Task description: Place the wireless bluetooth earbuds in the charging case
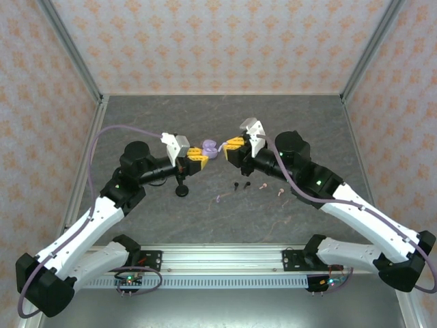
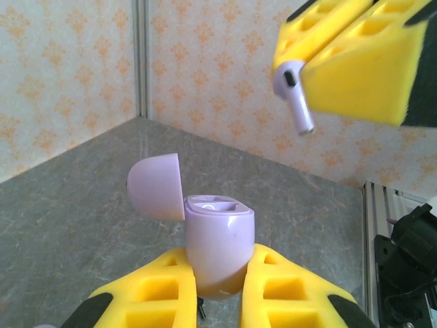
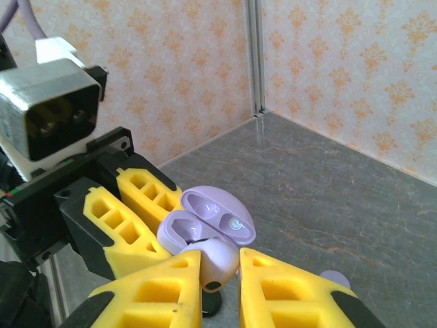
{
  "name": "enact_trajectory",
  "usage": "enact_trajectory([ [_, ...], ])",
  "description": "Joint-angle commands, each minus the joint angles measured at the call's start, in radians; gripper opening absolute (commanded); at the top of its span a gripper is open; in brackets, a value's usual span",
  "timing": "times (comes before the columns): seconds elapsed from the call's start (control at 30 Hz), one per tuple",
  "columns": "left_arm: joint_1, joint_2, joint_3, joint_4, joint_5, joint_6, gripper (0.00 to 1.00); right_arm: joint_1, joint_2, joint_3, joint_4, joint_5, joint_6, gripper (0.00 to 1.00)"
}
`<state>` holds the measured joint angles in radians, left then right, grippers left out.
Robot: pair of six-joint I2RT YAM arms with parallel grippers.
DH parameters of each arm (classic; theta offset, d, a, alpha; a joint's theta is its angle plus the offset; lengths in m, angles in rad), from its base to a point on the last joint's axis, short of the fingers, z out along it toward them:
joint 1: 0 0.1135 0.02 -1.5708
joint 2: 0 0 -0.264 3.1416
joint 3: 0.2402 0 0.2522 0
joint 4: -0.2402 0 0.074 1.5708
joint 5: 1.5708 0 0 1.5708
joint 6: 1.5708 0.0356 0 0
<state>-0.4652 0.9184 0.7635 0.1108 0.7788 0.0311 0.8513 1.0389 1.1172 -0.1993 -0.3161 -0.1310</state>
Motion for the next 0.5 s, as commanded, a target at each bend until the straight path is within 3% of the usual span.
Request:
enact_trajectory([
  [0.0, -0.011, -0.024, 0.004, 0.067, -0.018, 0.036, 0.0, 0.008, 0.011, -0.015, 0.068, 0.026, -0.02, 0.18],
  [0.47, -0.035, -0.018, 0.027, 0.051, -0.014, 0.047, 0.0, 0.009, 0.074, -0.008, 0.122, 0.038, -0.013, 0.18],
])
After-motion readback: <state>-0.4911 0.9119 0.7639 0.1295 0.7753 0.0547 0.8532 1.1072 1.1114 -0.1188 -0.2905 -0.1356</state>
